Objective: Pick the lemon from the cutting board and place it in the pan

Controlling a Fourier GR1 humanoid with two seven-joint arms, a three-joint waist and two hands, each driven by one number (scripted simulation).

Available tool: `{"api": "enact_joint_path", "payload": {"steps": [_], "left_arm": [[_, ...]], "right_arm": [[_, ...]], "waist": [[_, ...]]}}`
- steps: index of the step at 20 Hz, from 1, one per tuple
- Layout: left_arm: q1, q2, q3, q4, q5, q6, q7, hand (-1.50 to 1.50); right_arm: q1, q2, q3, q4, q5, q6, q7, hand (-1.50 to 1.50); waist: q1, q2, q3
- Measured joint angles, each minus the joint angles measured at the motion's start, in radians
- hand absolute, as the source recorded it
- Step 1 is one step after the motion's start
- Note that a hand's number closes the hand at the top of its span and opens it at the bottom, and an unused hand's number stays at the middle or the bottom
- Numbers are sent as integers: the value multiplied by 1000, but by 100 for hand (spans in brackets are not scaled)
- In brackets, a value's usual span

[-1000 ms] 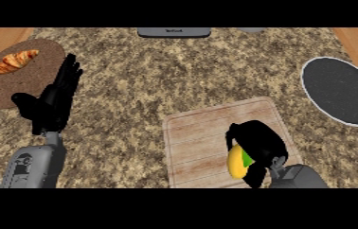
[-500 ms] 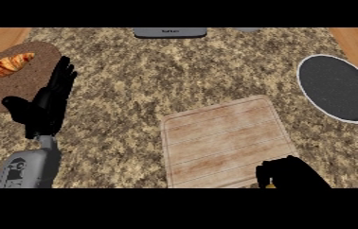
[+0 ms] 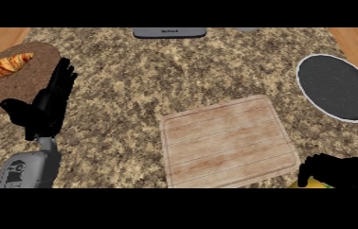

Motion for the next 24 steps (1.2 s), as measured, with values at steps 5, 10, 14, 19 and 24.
{"api": "enact_joint_path", "payload": {"steps": [5, 10, 14, 19, 24], "left_arm": [[-26, 2, -3, 4, -4, 2, 16, 0], [-25, -6, -11, 3, -8, 2, 14, 0], [-17, -12, -23, -10, -13, 1, 19, 0], [-26, -17, -29, -13, -13, -3, 24, 0], [-45, -18, -31, 4, -14, -8, 12, 0]], "right_arm": [[-61, 34, -184, 29, -162, 0, -7, 150], [-194, 49, -355, 155, -382, 30, 19, 150], [-354, -8, -471, 377, -474, 46, -5, 150], [-515, -110, -548, 720, -437, 5, -148, 150], [-642, -178, -548, 1046, -308, -129, -315, 150]], "waist": [[12, 3, 0], [24, 6, 0], [34, 7, 0], [44, 11, 1], [60, 17, 2]]}}
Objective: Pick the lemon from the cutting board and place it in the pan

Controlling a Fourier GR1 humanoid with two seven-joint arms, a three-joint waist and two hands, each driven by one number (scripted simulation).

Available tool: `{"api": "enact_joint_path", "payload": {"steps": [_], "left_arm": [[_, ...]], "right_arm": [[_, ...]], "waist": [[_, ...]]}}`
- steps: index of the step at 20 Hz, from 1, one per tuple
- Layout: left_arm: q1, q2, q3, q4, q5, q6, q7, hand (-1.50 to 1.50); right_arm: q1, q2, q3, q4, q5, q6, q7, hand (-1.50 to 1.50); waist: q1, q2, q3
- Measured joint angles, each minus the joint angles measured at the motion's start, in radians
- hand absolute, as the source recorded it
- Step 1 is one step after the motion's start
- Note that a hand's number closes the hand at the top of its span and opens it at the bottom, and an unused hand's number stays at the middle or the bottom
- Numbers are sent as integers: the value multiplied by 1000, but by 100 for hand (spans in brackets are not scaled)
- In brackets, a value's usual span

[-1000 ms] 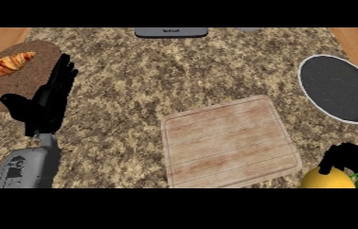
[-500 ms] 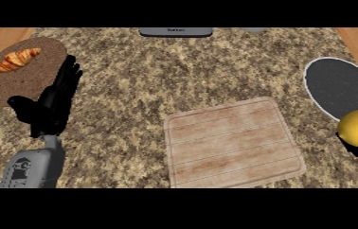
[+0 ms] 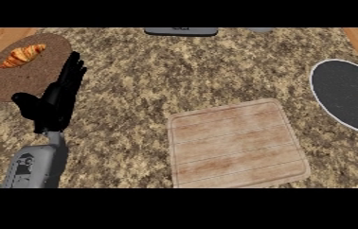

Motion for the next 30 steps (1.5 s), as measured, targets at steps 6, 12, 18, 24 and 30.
{"api": "enact_joint_path", "payload": {"steps": [6, 12, 18, 24, 30], "left_arm": [[-30, -10, -12, 5, -2, 0, 13, 0], [-44, -13, -18, 26, -6, -4, -4, 0], [-51, -24, -28, 24, -5, -6, -4, 0], [-43, -20, -25, 21, -8, -4, -6, 0], [-37, -11, -13, 23, -8, -1, -4, 0]], "right_arm": [[-158, -44, -7, 385, 96, -158, -162, 150], [-273, -62, -37, 665, 114, -231, -278, 150], [-327, -56, -29, 864, 112, -95, -295, -150], [-354, -66, -38, 980, 105, -13, -380, -150], [-379, -98, -138, 1030, 9, 39, -484, -150]], "waist": [[23, 9, 2], [40, 19, 5], [53, 23, 6], [46, 22, 7], [26, 16, 7]]}}
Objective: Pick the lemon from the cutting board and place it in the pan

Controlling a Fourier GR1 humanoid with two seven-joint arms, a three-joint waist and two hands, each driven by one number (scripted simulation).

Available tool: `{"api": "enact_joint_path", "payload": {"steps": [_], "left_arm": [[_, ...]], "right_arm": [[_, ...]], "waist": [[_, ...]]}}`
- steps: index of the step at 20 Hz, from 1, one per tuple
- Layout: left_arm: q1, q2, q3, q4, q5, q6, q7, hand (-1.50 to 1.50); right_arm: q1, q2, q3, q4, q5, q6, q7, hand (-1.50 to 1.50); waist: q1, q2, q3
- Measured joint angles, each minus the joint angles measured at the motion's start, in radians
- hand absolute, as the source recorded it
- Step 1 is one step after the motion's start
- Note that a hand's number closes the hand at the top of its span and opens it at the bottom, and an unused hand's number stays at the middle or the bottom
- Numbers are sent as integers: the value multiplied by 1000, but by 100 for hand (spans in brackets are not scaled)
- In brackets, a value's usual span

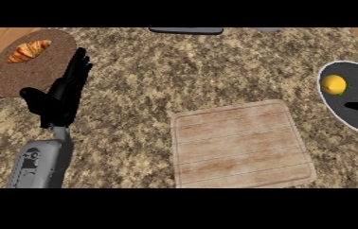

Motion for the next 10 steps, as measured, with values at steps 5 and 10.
{"api": "enact_joint_path", "payload": {"steps": [5, 10], "left_arm": [[18, 4, 13, 14, 2, 1, -23, 0], [47, 12, 22, -8, 9, -5, -17, 0]], "right_arm": [[22, -67, -83, 49, -88, 158, -65, -150], [104, -150, -112, 68, -133, 299, -71, -150]], "waist": [[-20, -6, -1], [-39, -15, -2]]}}
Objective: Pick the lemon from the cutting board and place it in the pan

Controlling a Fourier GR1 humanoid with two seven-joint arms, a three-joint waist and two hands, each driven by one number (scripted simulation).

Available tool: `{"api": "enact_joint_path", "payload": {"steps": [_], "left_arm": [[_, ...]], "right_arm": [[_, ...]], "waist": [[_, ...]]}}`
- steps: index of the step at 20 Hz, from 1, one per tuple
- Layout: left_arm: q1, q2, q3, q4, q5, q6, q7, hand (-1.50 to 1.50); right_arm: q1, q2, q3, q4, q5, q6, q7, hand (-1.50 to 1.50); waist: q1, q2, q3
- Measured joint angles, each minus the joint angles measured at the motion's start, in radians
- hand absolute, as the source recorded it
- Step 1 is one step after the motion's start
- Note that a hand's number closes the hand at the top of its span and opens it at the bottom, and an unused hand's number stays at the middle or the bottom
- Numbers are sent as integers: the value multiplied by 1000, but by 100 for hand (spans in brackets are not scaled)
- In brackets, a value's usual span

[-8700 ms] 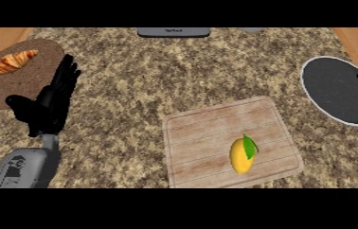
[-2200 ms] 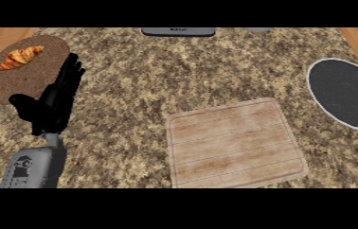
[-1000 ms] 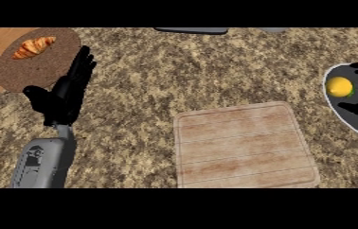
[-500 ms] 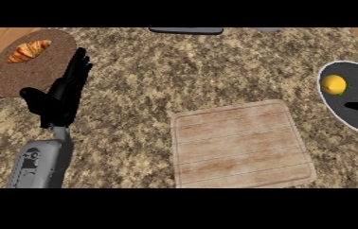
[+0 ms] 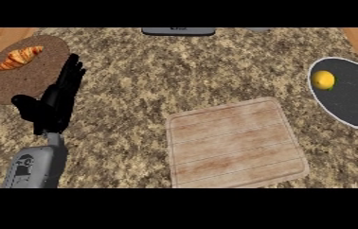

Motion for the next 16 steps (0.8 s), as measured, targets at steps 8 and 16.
{"api": "enact_joint_path", "payload": {"steps": [8, 16], "left_arm": [[19, 4, 12, -10, -7, 17, 6, 0], [38, 7, 21, -36, 5, 14, 15, 0]], "right_arm": [[127, -112, -15, -45, -57, 115, 12, -150], [246, -146, 2, -116, -102, 147, 14, -150]], "waist": [[-32, -11, -1], [-42, -17, -1]]}}
